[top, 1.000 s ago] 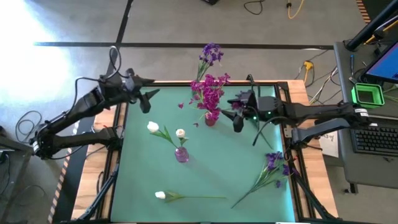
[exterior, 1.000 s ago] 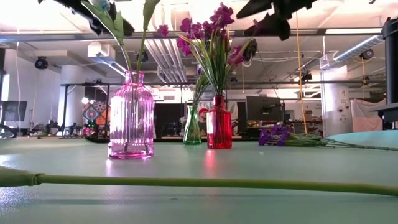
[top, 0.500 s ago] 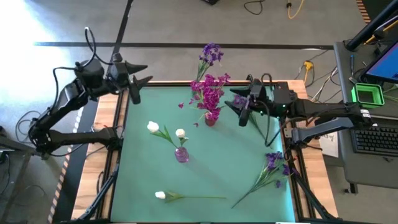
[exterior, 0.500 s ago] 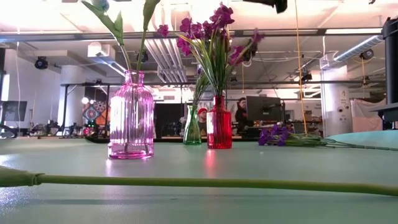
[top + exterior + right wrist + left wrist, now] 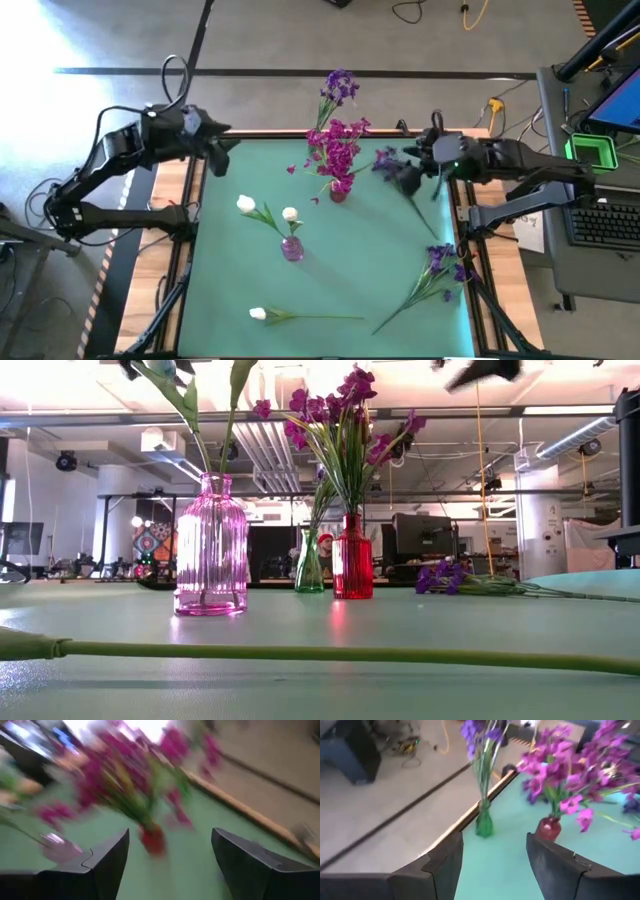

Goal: Sort flowers into vase by color
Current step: Put the top purple flower into the green vase

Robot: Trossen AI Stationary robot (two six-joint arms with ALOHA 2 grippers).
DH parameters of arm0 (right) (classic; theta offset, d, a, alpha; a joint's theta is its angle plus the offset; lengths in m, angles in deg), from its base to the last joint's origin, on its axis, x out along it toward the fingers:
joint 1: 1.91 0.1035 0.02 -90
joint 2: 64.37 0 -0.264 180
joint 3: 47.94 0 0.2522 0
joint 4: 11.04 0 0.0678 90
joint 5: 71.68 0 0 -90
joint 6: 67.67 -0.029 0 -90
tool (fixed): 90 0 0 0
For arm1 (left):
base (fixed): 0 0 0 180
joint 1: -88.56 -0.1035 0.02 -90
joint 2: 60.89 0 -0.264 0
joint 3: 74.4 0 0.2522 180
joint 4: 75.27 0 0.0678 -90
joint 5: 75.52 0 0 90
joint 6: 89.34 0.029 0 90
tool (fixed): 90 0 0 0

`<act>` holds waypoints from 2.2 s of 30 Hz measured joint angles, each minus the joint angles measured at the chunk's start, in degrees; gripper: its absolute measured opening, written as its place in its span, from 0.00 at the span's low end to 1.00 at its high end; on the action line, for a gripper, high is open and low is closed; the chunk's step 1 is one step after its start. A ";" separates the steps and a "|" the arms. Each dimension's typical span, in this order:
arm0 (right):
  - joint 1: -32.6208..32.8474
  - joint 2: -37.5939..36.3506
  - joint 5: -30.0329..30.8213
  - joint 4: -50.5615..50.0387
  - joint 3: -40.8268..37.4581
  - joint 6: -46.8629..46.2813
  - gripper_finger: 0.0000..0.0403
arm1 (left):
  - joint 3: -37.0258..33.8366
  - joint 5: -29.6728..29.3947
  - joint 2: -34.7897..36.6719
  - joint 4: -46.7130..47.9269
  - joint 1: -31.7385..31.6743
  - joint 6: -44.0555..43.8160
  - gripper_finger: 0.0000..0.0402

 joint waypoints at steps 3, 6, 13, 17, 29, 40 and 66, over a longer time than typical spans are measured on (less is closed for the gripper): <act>-0.02 0.09 1.76 -10.02 -0.78 -6.90 0.66 | -0.95 -0.13 0.23 2.10 0.00 -1.76 0.52; 0.00 0.40 2.56 -17.37 -3.33 -13.94 0.64 | -2.14 -0.02 0.05 2.57 0.02 -2.79 0.52; -1.17 1.52 -0.90 -17.21 -13.80 -19.63 0.62 | -5.36 0.00 0.10 2.73 0.01 -3.03 0.52; -3.57 2.41 -5.14 -13.04 -20.47 -20.00 0.64 | -5.63 0.00 0.08 2.66 0.00 -3.03 0.52; -7.18 7.42 -13.10 -0.34 -33.36 -22.00 0.74 | -5.45 -0.02 0.30 2.24 0.00 -2.83 0.52; -12.67 21.03 -10.33 7.48 -35.92 -17.75 0.62 | -5.47 -0.11 0.23 -0.22 0.00 -1.30 0.52; -13.66 19.17 -3.24 12.95 -36.83 -14.96 0.03 | -5.49 -0.13 0.32 -0.09 0.00 -0.62 0.52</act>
